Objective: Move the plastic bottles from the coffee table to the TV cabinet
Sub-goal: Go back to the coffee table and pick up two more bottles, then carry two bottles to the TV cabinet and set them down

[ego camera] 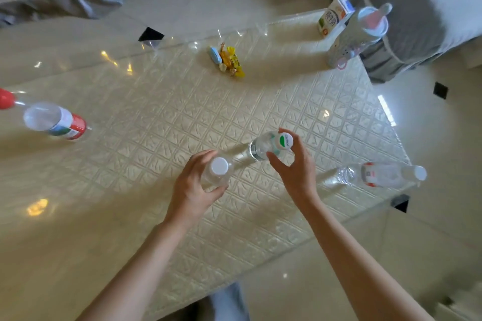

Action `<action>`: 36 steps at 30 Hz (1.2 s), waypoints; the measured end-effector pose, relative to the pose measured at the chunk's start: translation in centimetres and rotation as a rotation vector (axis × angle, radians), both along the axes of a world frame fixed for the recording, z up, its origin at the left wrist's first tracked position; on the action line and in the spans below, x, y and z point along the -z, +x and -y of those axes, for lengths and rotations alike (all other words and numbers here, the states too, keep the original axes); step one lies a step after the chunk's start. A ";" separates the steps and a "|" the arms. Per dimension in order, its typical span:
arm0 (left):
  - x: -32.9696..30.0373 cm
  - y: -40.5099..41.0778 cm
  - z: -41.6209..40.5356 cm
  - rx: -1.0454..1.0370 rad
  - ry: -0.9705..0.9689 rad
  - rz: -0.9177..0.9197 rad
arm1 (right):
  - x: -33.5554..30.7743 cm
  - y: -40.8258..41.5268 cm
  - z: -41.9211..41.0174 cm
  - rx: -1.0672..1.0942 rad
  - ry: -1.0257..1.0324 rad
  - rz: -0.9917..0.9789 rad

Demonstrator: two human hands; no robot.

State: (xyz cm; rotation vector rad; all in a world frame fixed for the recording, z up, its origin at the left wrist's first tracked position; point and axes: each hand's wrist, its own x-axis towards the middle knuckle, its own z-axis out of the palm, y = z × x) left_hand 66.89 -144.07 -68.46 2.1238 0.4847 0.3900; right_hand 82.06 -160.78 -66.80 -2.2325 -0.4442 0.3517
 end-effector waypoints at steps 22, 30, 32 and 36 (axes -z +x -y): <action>-5.4 -0.8 1.5 0.088 0.004 0.013 | -4.3 -7.0 3.2 0.235 0.045 0.001; -13.9 -6.9 3.5 0.326 -0.065 0.005 | -12.7 -19.4 7.6 0.479 0.103 0.000; -16.1 -9.1 3.9 0.401 -0.034 0.010 | -14.6 -23.4 8.9 0.562 0.124 -0.001; -19.4 -13.6 5.4 0.540 0.031 0.007 | -17.8 -31.5 12.4 0.699 0.124 -0.005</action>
